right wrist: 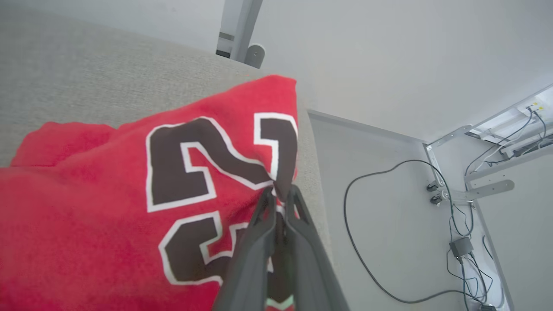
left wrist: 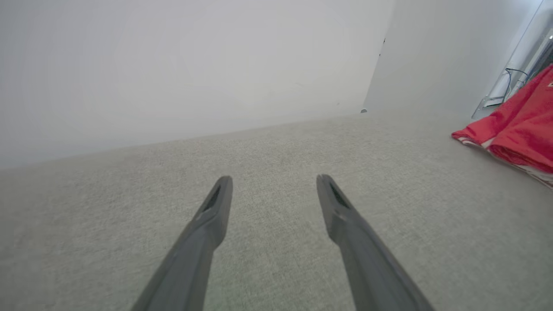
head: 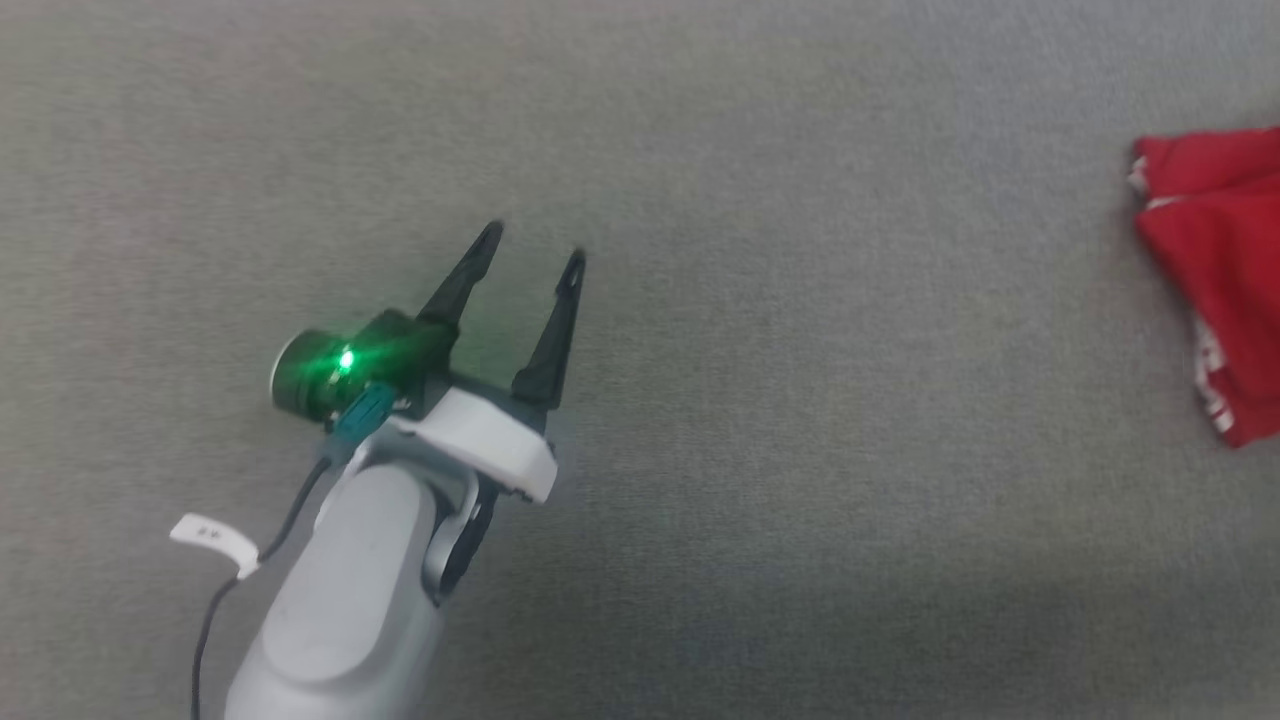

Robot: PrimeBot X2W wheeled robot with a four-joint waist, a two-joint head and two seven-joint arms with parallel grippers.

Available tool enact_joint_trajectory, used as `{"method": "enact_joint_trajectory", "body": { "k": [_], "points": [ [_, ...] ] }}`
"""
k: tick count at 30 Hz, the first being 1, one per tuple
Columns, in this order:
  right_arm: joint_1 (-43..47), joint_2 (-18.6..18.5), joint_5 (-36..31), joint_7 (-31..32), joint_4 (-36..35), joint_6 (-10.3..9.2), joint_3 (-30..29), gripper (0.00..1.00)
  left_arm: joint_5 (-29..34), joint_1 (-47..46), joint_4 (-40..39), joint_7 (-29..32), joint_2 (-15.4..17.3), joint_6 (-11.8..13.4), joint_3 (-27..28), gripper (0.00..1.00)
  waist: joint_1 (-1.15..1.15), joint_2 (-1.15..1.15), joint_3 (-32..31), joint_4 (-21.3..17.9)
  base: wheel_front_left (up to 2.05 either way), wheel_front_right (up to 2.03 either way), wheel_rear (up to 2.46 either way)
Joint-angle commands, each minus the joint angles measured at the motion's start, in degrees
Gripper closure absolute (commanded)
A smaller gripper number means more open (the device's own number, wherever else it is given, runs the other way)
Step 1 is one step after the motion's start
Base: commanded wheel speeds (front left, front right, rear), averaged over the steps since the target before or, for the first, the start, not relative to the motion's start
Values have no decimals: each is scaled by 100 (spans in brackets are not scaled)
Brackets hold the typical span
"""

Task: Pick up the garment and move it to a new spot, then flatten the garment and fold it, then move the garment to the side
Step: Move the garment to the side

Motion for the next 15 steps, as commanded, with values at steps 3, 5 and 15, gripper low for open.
{"method": "enact_joint_trajectory", "body": {
  "k": [3, 5, 15],
  "points": [
    [-413, -70, -166, -353, 472, -12, 177, 100, 127, -312, 116, -24, -40, -48, -93, 0, 0, 0, 271, -197, 0, 0, 0],
    [-622, -80, -261, -552, 764, -13, 293, 100, 162, -453, 179, -24, -77, -54, -158, 0, 0, 0, 375, -244, 0, 0, 0],
    [-1439, 393, -489, -1235, 2323, -12, 710, 100, 237, -1067, 491, -24, -223, -135, -435, 0, 0, 0, 785, -364, 0, 0, 0]
  ]
}}
